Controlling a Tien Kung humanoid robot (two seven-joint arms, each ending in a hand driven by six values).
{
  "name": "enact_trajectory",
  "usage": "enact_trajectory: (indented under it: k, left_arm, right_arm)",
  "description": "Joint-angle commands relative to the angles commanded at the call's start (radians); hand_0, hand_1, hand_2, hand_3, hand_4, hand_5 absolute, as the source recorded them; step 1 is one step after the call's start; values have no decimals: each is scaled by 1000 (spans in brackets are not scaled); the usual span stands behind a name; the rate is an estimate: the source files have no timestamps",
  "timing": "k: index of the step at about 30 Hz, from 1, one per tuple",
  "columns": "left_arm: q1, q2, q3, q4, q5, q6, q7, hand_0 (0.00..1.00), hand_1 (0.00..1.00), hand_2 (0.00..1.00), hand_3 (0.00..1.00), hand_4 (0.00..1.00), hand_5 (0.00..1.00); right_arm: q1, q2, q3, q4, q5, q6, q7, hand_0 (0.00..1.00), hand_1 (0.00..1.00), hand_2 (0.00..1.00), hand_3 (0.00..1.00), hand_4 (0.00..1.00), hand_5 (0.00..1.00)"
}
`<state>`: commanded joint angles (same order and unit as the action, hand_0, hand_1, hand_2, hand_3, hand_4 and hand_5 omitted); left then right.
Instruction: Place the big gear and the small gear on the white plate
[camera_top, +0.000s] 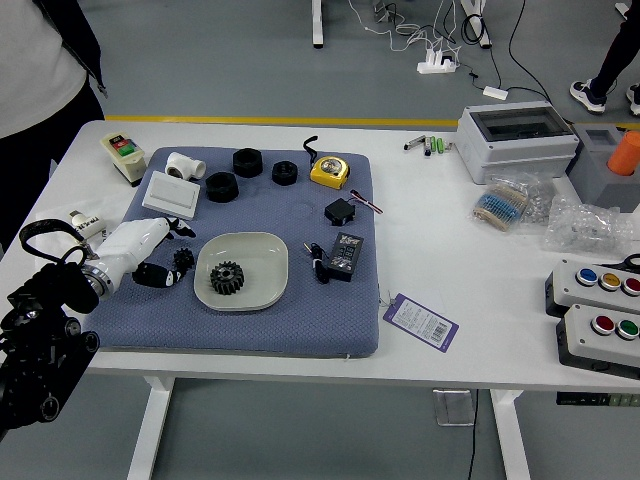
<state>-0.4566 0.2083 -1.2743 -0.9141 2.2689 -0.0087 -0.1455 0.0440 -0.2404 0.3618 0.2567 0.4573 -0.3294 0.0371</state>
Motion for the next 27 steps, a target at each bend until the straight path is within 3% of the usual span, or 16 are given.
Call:
enact_trajectory:
  k: [1, 2, 6, 7, 17, 27]
  left_arm:
    - [-1, 0, 0, 1, 0, 0, 0, 614, 620, 633, 637, 700, 2]
    - [-2, -1, 0, 2, 0, 0, 0, 571, 525, 553, 593, 638, 2]
    - [-3, -2, -1, 6, 0, 0, -1, 571, 525, 553, 593, 638, 2]
    - [-3, -2, 0, 9, 0, 0, -2, 522, 493, 523, 558, 596, 2]
    - [1, -2, 2, 17, 0, -5, -6, 504, 484, 515, 550, 574, 2]
    - [1, 1, 0, 11, 0, 18, -18, 496, 468, 501, 542, 535, 2]
  right_arm:
    - [0, 0, 0, 0, 0, 0, 0, 710, 709, 734, 562, 793, 650]
    - [1, 0, 0, 0, 0, 0, 0, 710, 709, 733, 562, 792, 649]
    - [1, 0, -1, 0, -1, 1, -1, 710, 709, 733, 562, 792, 649]
    - [1, 0, -1, 0, -2, 1, -1, 710, 709, 734, 562, 792, 649]
    - [1, 1, -2, 0, -3, 2, -2, 710, 709, 734, 561, 792, 648]
    - [-4, 4, -4, -1, -2, 3, -2, 709, 708, 733, 562, 792, 648]
